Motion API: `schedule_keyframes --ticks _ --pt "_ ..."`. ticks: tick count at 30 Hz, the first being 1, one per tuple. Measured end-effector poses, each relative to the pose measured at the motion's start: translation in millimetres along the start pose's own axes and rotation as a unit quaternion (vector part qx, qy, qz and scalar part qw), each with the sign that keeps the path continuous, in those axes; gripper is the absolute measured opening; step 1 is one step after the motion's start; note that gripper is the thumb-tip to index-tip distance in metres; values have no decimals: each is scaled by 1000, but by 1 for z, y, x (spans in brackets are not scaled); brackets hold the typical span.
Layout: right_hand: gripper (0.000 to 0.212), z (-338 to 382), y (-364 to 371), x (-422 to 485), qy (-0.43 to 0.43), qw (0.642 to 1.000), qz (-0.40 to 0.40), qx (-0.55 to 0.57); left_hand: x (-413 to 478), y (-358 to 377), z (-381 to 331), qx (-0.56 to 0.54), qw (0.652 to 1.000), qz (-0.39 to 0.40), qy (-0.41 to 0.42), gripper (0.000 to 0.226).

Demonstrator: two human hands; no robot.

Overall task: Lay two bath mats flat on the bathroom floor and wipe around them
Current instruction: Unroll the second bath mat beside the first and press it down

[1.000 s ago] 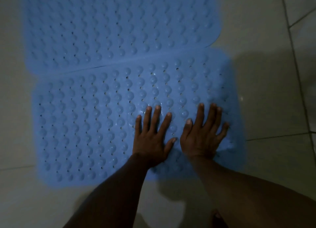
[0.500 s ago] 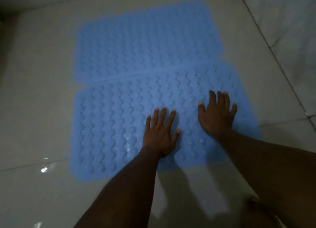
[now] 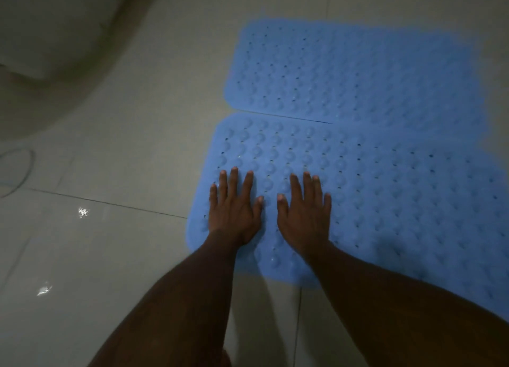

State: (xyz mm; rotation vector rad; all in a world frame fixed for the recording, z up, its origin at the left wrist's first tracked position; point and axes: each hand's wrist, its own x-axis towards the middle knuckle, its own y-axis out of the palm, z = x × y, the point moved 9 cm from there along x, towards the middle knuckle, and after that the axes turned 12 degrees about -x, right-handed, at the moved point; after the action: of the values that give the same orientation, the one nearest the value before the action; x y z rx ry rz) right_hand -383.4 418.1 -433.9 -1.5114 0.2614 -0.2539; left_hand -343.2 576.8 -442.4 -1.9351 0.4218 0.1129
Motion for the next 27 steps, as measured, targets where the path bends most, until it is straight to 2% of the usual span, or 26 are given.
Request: schedule_keyframes --ticks 4,9,19,27 --pt "56 0 9 6 -2 998 -48 -32 17 9 -2 -16 999 -25 17 68" --pt "56 0 8 6 17 996 -70 -59 19 14 4 -7 997 -69 20 67" --pt "65 0 8 6 -3 996 -73 -59 18 14 3 12 999 -35 38 81" --pt "65 1 12 6 -12 996 -60 -67 19 14 1 23 998 -30 43 80"
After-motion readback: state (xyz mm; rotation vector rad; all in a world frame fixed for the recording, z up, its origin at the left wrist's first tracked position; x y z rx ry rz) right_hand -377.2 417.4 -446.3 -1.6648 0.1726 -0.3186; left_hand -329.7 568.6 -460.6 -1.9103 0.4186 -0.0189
